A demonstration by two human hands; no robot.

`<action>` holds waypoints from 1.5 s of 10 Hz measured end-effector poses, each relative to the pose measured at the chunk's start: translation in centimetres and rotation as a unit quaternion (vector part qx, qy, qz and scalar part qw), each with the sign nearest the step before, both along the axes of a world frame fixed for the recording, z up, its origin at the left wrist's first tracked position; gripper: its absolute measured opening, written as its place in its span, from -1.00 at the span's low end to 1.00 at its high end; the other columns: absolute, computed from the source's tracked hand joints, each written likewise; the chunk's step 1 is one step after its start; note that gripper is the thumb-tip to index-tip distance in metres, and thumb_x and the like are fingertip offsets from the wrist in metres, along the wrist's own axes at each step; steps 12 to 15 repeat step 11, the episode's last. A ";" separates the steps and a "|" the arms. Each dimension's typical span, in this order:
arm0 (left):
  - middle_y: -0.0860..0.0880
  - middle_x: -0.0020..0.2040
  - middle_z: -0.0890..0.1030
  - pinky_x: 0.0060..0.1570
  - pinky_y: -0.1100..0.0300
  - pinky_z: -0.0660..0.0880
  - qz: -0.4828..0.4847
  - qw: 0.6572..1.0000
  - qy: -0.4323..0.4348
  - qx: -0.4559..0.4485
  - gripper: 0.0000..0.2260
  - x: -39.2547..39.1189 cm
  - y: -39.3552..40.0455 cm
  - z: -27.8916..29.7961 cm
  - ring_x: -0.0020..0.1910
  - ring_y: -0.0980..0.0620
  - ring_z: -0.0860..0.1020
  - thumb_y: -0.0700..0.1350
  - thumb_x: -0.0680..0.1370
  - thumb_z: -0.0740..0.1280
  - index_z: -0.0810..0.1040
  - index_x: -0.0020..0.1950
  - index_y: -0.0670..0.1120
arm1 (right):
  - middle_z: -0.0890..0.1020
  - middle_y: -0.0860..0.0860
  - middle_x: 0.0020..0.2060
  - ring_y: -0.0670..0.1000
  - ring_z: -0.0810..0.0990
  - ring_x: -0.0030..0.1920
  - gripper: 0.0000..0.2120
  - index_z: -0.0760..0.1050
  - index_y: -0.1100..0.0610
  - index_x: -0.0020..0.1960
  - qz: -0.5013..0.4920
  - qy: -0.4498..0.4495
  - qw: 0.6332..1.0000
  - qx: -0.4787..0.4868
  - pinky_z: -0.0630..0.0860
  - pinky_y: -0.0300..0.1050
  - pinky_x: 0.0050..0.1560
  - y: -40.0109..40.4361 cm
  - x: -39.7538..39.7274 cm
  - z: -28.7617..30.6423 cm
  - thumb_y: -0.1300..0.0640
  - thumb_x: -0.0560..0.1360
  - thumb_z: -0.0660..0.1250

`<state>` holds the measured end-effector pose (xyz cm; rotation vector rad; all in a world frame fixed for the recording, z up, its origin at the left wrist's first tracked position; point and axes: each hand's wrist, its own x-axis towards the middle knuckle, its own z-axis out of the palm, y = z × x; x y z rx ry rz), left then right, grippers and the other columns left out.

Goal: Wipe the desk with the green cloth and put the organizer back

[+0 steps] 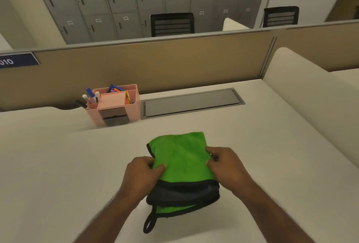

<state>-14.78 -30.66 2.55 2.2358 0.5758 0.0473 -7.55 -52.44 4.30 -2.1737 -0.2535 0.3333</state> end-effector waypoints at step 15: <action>-0.14 0.26 0.34 0.10 -0.04 0.43 -0.106 0.953 0.065 0.276 -0.38 24.4 -16.8 -6.9 0.18 -0.15 0.41 0.31 0.51 0.15 0.20 0.48 0.03 | 0.54 0.17 0.01 0.25 0.52 0.10 -0.58 0.47 0.12 0.33 -0.150 -0.069 0.962 -0.218 0.46 0.02 0.08 -15.3 24.3 -8.4 0.23 0.47 0.25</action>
